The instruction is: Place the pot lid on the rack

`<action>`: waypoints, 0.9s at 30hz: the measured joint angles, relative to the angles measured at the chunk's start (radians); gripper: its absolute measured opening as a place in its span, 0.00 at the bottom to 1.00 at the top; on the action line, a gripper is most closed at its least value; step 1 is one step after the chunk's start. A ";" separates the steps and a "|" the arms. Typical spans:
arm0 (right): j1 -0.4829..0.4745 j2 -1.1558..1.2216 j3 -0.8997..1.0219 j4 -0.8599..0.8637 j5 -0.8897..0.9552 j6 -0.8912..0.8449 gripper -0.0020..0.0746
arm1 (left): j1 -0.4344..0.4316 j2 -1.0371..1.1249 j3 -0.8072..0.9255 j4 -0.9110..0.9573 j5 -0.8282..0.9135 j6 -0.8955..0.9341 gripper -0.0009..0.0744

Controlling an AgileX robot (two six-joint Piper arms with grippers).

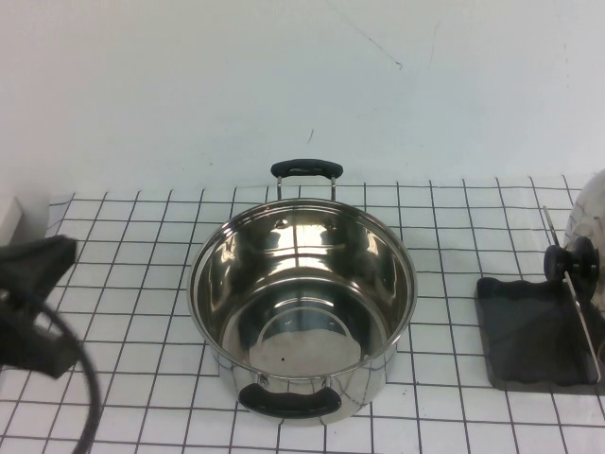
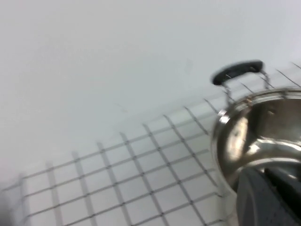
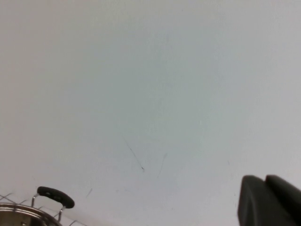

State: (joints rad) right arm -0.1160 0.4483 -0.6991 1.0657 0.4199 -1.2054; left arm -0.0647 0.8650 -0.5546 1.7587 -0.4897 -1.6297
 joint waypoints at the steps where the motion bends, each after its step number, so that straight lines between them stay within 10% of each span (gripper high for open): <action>1: 0.000 -0.029 0.025 0.000 -0.005 -0.017 0.04 | 0.000 -0.067 0.037 0.000 0.042 -0.014 0.01; 13: 0.000 -0.135 0.199 0.149 0.044 -0.090 0.02 | 0.000 -0.639 0.376 -0.010 0.262 -0.096 0.01; 27: 0.000 -0.135 0.207 0.158 0.134 -0.091 0.02 | 0.000 -0.692 0.489 -0.011 0.205 -0.101 0.01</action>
State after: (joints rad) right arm -0.1160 0.3133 -0.4921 1.2232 0.5536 -1.2965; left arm -0.0647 0.1733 -0.0659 1.7473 -0.2848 -1.7310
